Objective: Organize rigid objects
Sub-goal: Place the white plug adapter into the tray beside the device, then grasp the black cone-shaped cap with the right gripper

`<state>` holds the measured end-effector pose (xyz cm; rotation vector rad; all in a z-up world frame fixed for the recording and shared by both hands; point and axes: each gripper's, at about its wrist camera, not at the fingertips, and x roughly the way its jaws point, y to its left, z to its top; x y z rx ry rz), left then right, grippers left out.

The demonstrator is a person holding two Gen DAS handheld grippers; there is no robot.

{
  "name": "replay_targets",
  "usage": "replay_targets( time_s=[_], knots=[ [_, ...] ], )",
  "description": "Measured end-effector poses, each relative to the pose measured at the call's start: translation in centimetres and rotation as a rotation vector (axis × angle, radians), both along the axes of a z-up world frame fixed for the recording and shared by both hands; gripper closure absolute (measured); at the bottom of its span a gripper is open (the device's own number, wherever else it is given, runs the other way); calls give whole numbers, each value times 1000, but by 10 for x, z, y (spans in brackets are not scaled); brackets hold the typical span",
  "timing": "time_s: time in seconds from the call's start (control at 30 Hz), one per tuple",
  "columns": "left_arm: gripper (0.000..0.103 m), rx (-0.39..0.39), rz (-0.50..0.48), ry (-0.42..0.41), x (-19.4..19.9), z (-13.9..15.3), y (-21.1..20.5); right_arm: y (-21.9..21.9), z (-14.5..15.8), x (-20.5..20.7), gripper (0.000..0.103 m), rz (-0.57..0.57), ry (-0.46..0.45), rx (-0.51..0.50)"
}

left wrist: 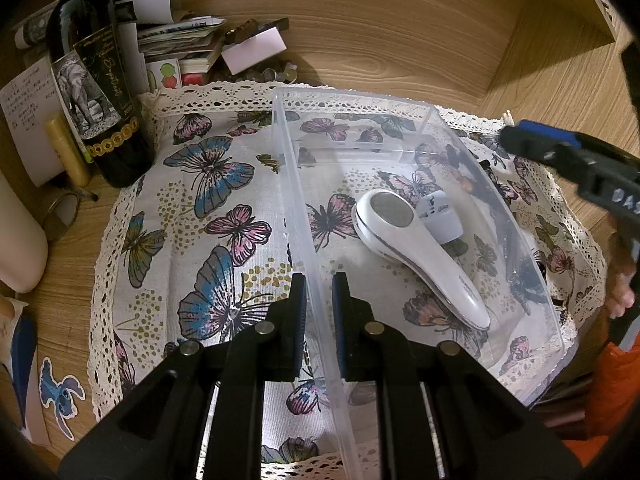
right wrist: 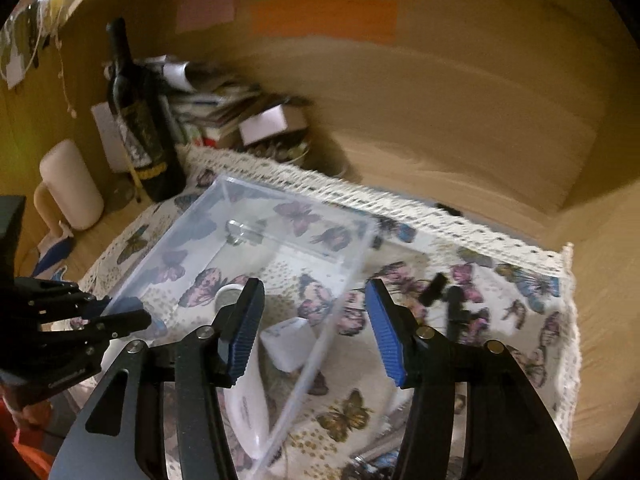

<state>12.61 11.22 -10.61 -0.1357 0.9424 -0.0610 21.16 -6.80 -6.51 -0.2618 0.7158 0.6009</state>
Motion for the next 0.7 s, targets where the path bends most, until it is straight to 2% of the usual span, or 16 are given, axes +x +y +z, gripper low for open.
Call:
replay_targets(
  time_s=[0.3,0.5,0.7],
  knots=[
    [91,0,0,1,0,0,-1,-55,14,-13,44,-154,-85,-13],
    [91,-1,1,0,0,0,0,-79,-2,-17,44,-215,-43,-35],
    [91,-2,1,0,0,0,0,-96,-31,-24,44,-251,43,-28]
  ],
)
